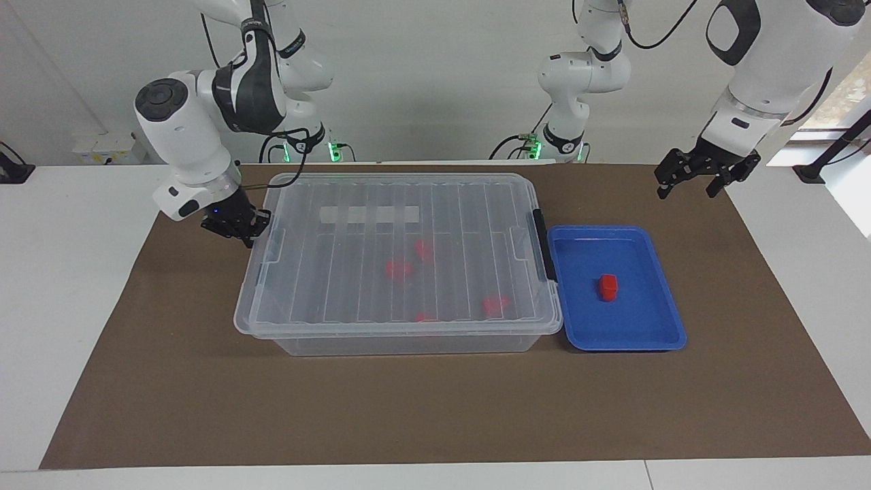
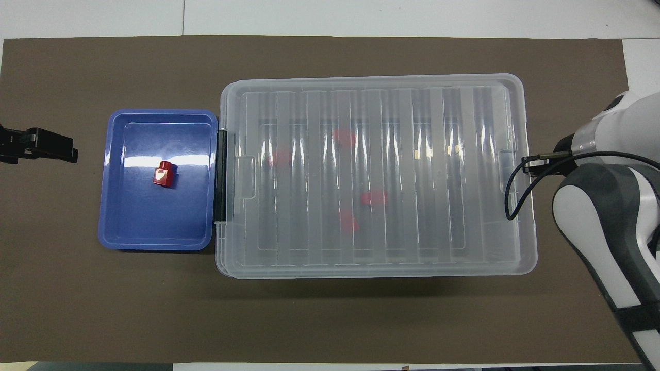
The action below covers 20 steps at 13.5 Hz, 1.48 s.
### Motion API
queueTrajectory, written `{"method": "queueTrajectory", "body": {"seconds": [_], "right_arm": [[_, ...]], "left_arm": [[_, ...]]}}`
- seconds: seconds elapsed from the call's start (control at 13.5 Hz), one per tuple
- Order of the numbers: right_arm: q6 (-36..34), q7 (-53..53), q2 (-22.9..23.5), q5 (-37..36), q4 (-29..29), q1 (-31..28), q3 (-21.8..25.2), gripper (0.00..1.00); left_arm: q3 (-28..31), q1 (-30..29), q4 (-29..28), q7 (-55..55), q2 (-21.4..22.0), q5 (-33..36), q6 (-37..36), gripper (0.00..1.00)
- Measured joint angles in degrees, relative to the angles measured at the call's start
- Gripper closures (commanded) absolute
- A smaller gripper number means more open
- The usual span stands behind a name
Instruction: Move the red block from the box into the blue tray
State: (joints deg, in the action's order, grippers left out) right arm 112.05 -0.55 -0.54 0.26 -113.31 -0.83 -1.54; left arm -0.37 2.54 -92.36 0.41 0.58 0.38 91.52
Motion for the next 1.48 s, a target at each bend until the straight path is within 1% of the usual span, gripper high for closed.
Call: {"method": "queueTrajectory", "body": {"seconds": [0.15, 0.22, 0.3, 0.37, 0.59, 0.66, 0.96, 1.18, 1.33, 1.48], "right_arm": [[0.0, 0.0, 0.0, 0.0, 0.0, 0.0, 0.0, 1.0], [0.0, 0.0, 0.0, 0.0, 0.0, 0.0, 0.0, 0.71], [-0.5, 0.0, 0.0, 0.0, 0.2, 0.0, 0.0, 0.08], [-1.6, 0.0, 0.0, 0.0, 0.8, -0.1, 0.1, 0.0], [-4.9, 0.0, -0.3, 0.0, 3.6, -0.1, 0.3, 0.0], [-7.0, 0.0, -0.5, 0.0, 5.1, -0.2, 0.3, 0.0], [-17.7, 0.0, -0.9, 0.0, 14.2, -0.7, 0.8, 0.0], [-25.2, 0.0, -0.5, 0.0, 20.9, -2.6, 0.9, 0.0], [-27.0, 0.0, -0.4, 0.0, 22.9, -3.2, 1.0, 0.0], [-27.3, 0.0, -0.3, -0.1, 23.0, -3.2, 1.0, 0.0]], "left_arm": [[0.0, -0.1, 0.0, 0.0, 0.0, 0.0, -0.5, 0.0], [0.0, -0.1, 0.0, 0.0, 0.0, 0.0, -0.7, 0.0], [0.0, -0.1, 0.0, 0.0, 0.1, 0.0, -1.0, 0.0], [0.0, -0.1, 0.0, 0.0, 0.1, 0.0, -1.2, 0.0], [0.0, -0.1, 0.0, 0.0, 0.3, 0.0, -1.8, 0.0], [0.0, -0.1, 0.0, 0.0, 0.4, 0.0, -2.3, 0.0], [0.0, -0.1, -0.1, 0.0, 0.5, 0.0, -2.4, 0.0], [-0.1, 0.0, -0.1, 0.0, 0.5, 0.0, -2.4, 0.0], [-0.1, 0.0, -0.1, 0.0, 0.5, 0.0, -2.4, 0.0], [-0.1, 0.0, -0.1, 0.0, 0.5, 0.0, -2.4, 0.0]]}}
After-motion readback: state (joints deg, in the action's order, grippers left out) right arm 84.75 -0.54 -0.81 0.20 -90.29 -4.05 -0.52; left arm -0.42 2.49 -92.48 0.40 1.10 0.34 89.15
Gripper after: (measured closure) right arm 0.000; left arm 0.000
